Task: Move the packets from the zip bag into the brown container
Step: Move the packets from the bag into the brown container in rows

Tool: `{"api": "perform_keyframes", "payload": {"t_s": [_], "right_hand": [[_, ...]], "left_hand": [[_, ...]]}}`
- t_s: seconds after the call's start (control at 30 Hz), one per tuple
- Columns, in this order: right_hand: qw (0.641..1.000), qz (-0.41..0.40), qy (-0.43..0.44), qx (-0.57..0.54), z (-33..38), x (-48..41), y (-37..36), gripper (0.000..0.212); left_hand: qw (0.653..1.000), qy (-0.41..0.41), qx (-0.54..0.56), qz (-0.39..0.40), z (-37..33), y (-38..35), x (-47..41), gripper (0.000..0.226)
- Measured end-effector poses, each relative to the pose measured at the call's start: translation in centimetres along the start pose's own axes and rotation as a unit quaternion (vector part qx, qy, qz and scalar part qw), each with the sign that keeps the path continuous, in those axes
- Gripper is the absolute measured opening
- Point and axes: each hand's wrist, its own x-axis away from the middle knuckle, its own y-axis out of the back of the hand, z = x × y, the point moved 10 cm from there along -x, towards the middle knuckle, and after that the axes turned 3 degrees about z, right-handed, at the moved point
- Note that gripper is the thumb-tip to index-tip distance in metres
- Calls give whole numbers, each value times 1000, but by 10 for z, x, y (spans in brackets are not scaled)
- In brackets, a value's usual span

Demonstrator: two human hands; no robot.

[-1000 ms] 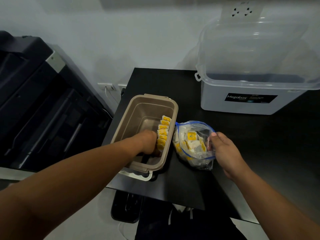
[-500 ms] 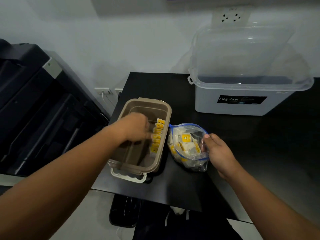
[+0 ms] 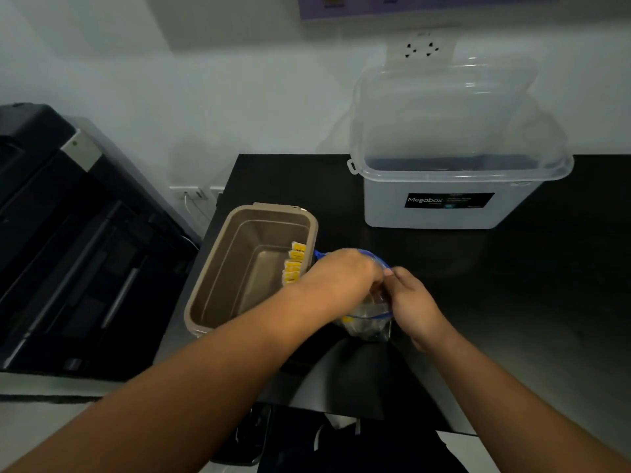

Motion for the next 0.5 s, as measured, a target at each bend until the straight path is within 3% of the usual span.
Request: {"api": "perform_keyframes", "payload": {"t_s": [0.2, 0.5], "right_hand": [[999, 6, -16, -29, -7, -2, 0, 30], [1000, -20, -8, -6, -6, -2, 10, 29]], "left_hand": [[1000, 5, -21, -21, 0, -15, -6, 25], [998, 11, 56, -22, 8, 10, -2, 9]]}}
